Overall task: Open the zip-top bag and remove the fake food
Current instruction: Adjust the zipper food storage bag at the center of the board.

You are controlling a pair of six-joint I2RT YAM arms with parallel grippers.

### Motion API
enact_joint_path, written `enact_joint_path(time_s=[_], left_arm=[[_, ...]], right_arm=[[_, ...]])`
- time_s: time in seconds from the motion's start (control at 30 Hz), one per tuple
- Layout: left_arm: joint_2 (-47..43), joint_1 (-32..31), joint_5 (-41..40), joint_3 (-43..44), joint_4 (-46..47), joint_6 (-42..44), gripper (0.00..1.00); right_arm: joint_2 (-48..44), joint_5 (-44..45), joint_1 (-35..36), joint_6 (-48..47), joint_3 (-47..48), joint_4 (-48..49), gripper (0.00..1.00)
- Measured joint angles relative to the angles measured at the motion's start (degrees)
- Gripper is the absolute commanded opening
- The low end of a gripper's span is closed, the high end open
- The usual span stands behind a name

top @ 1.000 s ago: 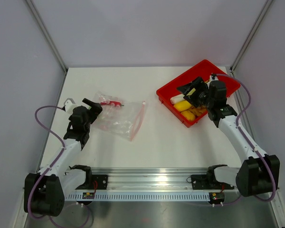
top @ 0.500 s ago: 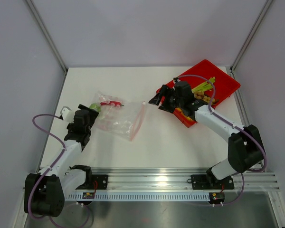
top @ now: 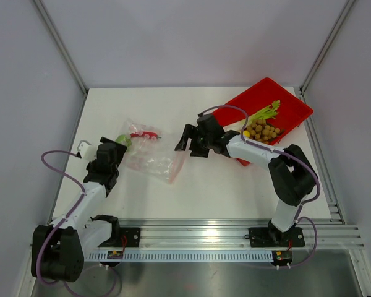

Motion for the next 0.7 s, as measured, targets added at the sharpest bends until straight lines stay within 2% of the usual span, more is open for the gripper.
enact_joint_path(time_s=[0.2,0.4,0.63,0.7], left_arm=[[0.1,0.0,0.0,0.0,0.0,0.2,0.99],[0.5,0.0,0.0,0.5,-0.2,0.5,0.99],[0.5,0.0,0.0,0.5,-0.4,0.8,0.99],[0.5,0.0,0.0,0.5,-0.4,0.9,0.99]], right_arm=[[2.3,0.5,1.4,0.7,0.4,0.7,0.86],[5.0,-0.8,2.1,3.0,-0.2,6.6,0.85],[8.4,-3.8,2.1,4.8,-1.0,16.1,0.79],[9.3,-4.6,2.1,5.0,-1.0,18.4,0.71]])
